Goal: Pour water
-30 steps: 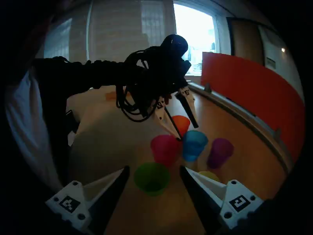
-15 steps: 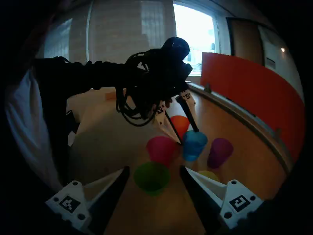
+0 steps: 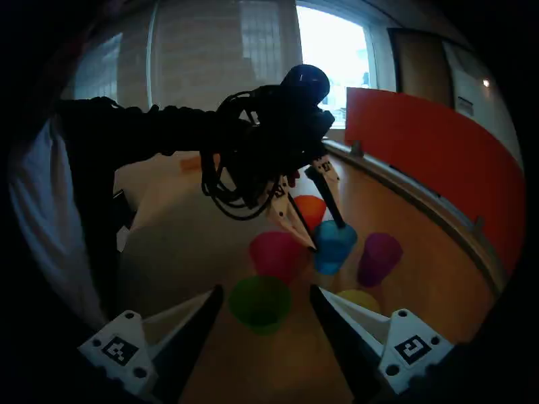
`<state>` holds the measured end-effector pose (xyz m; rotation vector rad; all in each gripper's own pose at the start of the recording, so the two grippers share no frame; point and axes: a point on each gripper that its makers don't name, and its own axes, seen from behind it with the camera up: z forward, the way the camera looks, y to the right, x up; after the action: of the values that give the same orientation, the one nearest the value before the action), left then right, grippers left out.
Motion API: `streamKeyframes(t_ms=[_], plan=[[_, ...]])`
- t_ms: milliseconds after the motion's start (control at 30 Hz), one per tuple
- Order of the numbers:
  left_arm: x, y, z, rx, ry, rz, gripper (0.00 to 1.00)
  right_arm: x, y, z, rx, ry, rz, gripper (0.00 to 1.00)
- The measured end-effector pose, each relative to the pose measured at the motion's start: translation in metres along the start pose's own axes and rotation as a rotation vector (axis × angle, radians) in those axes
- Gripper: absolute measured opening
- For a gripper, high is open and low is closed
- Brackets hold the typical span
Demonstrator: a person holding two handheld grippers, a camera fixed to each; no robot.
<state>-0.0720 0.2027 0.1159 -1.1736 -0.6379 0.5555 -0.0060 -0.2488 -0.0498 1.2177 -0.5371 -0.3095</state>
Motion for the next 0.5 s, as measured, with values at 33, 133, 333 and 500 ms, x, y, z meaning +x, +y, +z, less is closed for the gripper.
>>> streamKeyframes(t_ms=[33,133,333,500], plan=[[0.0,0.0,0.001,0.0,0.002,-0.001,0.89,0.0,0.0,0.0,0.001,-0.001,0.0,1.0],[-0.001,0.0,0.003,0.0,0.008,-0.006,0.89,-0.002,-0.001,0.002,0.002,-0.004,0.0,0.99],[-0.002,-0.001,0.007,0.002,0.017,-0.01,0.89,-0.009,-0.003,0.005,0.007,-0.015,-0.001,0.99],[-0.002,-0.001,0.008,0.006,0.024,-0.011,0.89,-0.017,-0.005,0.007,0.007,-0.029,-0.006,1.0]])
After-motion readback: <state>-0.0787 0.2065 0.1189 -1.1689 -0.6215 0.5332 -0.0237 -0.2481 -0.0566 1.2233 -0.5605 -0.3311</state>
